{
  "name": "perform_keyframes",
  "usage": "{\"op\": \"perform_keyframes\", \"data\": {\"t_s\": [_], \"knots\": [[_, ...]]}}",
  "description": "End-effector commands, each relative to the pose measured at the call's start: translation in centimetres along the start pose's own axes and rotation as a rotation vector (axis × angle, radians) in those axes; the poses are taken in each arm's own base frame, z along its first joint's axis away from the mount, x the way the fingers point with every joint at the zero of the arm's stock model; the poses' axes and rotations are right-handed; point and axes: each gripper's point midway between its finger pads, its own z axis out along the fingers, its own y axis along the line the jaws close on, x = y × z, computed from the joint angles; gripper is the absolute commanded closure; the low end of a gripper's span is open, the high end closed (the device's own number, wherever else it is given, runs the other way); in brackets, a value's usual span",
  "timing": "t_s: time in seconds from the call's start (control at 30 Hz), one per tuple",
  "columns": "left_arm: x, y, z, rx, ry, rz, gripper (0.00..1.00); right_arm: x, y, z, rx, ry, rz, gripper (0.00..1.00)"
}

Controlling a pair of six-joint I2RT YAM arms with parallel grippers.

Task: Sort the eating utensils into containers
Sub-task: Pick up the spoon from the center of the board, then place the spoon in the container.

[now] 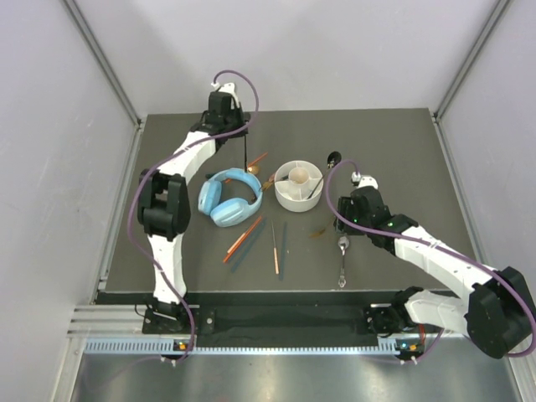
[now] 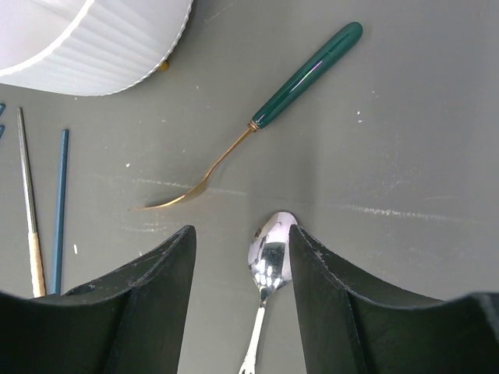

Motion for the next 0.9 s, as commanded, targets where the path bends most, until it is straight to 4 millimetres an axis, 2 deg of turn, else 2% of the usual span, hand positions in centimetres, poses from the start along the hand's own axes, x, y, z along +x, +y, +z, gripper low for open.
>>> {"op": "perform_keyframes", "data": {"t_s": [0.0,0.03,0.1,0.13,0.2,0.27,0.4,0.43,0.47,0.5,0.53,0.57,0.6,0.7,0.73,0.87], "knots": [[-11.8,-7.8,-10.1,0.192,-0.346,0.005,1.00,-1.7,0.2,0.2,-0.003,-0.060,0.021,0.48],[-11.7,-9.0,-10.9,0.214,-0.355,0.011,1.00,-1.7,0.1,0.2,0.000,-0.059,0.023,0.48],[-11.8,-9.9,-12.5,0.227,-0.381,0.011,1.00,-1.9,0.2,0.3,-0.003,-0.063,0.031,0.48],[-12.0,-11.2,-13.2,0.260,-0.410,0.016,1.00,-2.0,0.3,0.3,-0.006,-0.066,0.033,0.48],[-11.6,-12.3,-13.6,0.293,-0.425,0.017,1.00,-2.2,0.4,0.1,-0.012,-0.074,0.036,0.48],[-11.1,-13.9,-13.4,0.335,-0.434,0.037,1.00,-2.2,0.4,0.1,-0.011,-0.076,0.036,0.49],[-8.5,-17.0,-10.7,0.421,-0.393,0.045,1.00,-2.3,-0.1,-0.2,0.003,-0.088,0.034,0.49],[-7.7,-18.6,-10.5,0.448,-0.388,0.056,1.00,-2.2,-0.3,-0.3,0.012,-0.089,0.033,0.49],[-8.3,-19.4,-10.5,0.448,-0.413,0.067,1.00,-2.3,-0.5,-0.4,0.020,-0.094,0.033,0.49],[-7.5,-20.0,-9.2,0.443,-0.400,0.081,1.00,-2.3,-0.8,-0.5,0.027,-0.101,0.036,0.49],[-6.9,-21.5,-9.1,0.454,-0.394,0.104,1.00,-2.3,-1.0,-0.6,0.035,-0.103,0.037,0.49],[-8.2,-22.8,-9.7,0.468,-0.424,0.105,1.00,-2.2,-1.2,-0.7,0.042,-0.106,0.038,0.49],[-7.4,-23.8,-9.2,0.478,-0.410,0.110,1.00,-2.3,-1.6,-0.9,0.051,-0.111,0.044,0.49],[-8.0,-26.2,-10.5,0.516,-0.442,0.106,1.00,-2.2,-2.4,-1.1,0.071,-0.122,0.065,0.49],[-8.4,-26.9,-11.1,0.531,-0.458,0.110,1.00,-2.1,-2.5,-1.1,0.073,-0.123,0.071,0.49],[-7.2,-28.5,-11.2,0.551,-0.428,0.131,1.00,-2.0,-3.2,-1.1,0.089,-0.125,0.093,0.49]]}}
